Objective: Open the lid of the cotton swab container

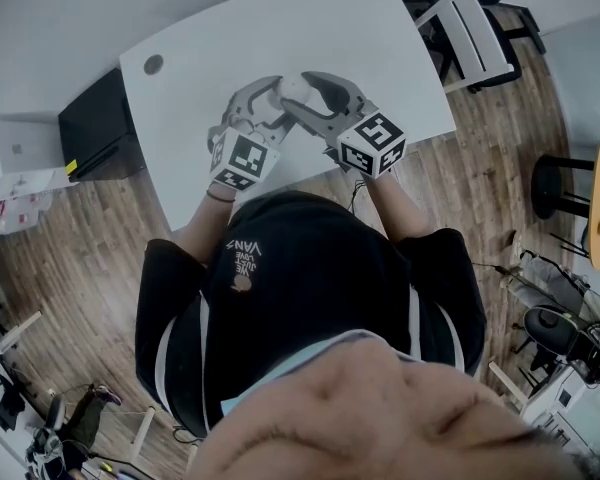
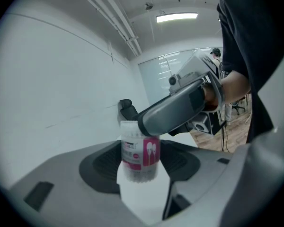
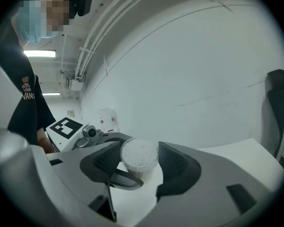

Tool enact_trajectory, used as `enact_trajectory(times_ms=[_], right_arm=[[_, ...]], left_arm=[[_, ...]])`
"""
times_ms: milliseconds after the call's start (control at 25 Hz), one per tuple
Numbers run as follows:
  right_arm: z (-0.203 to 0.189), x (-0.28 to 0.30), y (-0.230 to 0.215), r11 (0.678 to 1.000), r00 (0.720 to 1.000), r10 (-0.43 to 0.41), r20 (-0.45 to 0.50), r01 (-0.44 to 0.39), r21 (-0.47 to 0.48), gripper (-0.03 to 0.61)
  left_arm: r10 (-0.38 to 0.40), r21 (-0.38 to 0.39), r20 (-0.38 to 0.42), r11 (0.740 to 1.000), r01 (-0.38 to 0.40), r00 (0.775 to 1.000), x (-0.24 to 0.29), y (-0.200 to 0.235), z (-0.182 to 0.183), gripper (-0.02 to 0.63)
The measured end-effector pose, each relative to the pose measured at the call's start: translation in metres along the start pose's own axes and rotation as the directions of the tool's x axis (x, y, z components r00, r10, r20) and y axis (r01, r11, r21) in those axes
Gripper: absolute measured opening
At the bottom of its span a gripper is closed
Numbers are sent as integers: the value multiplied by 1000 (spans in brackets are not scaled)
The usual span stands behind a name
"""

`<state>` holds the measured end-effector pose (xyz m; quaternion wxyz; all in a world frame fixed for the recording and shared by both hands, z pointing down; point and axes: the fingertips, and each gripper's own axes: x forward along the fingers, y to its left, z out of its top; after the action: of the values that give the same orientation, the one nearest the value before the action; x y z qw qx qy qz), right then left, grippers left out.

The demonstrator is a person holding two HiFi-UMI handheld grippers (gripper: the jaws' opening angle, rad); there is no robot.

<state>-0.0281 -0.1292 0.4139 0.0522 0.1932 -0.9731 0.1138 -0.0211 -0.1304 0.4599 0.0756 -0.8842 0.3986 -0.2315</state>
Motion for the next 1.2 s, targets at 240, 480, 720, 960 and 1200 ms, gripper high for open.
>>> enact_trajectory(times_ms=[240, 480, 720, 960, 1200], right_arm=[[-2, -1, -3, 997, 1000, 20, 8, -20, 69, 256], [-2, -2, -5, 988, 999, 49, 22, -52, 145, 255], [-1, -2, -10, 974, 997, 72, 38, -79, 215, 253], [0, -3, -13, 954, 994, 90, 60, -103, 282, 250], [-2, 1, -12, 956, 994, 93, 53, -104, 275, 250]], left_arm=[[-8, -3, 0, 1000, 8, 1000, 0, -1, -1, 258], [-15, -10, 8, 1000, 15, 1000, -1, -2, -1, 258], [-21, -20, 11, 1000, 21, 1000, 0, -1, 0, 256], [-24, -33, 18, 999, 25, 1000, 0, 0, 1, 255], [-21, -39, 17, 999, 22, 1000, -2, 1, -3, 255]])
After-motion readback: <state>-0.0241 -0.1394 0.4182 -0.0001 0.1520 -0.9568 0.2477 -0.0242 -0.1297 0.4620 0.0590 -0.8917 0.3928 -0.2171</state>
